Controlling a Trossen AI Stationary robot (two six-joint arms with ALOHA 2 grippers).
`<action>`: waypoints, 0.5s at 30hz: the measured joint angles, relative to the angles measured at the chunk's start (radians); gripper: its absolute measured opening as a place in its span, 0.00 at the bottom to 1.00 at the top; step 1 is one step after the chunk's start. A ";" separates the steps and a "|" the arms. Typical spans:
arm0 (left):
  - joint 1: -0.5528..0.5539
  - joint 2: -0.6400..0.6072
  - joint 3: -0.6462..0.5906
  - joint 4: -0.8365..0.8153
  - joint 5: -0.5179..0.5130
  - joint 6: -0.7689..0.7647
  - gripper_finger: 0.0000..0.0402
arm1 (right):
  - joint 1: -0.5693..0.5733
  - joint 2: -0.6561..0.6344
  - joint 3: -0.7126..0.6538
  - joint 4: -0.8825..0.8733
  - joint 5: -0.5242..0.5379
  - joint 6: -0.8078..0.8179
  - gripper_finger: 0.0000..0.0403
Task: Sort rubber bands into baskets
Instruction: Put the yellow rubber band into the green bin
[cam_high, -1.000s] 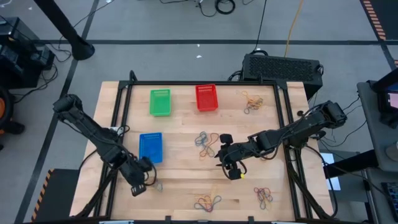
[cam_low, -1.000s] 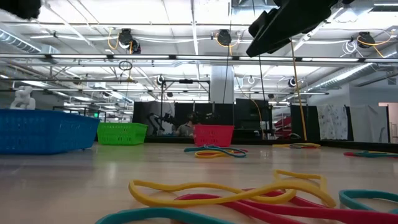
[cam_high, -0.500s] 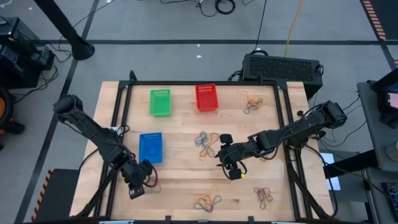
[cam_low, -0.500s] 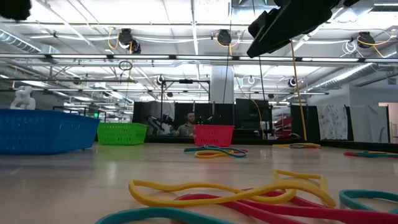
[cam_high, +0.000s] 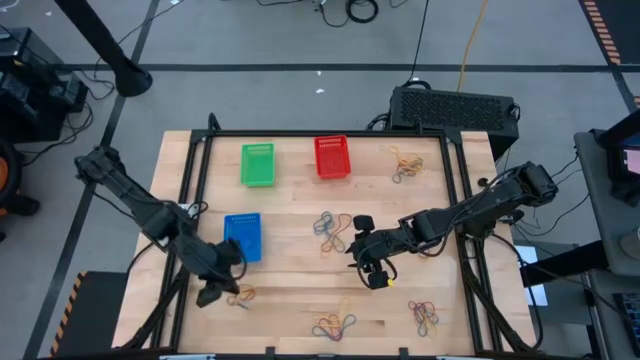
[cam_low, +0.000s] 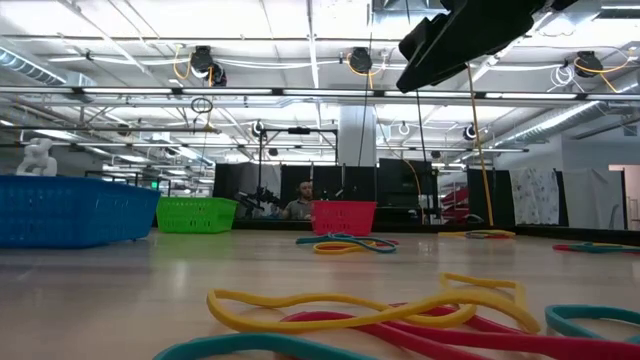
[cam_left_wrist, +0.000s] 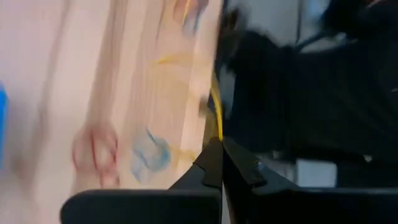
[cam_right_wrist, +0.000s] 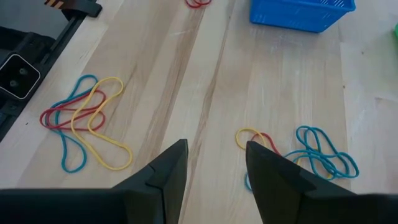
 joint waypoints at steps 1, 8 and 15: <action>0.000 -0.004 0.011 -0.010 -0.037 0.027 0.00 | 0.000 0.000 0.000 0.000 0.000 0.000 0.39; 0.029 0.016 0.016 -0.132 -0.093 0.043 0.00 | 0.000 0.020 0.000 0.091 0.000 -0.007 0.39; 0.071 0.044 0.015 -0.097 -0.107 0.083 0.00 | 0.000 0.143 0.000 0.357 -0.055 -0.109 0.39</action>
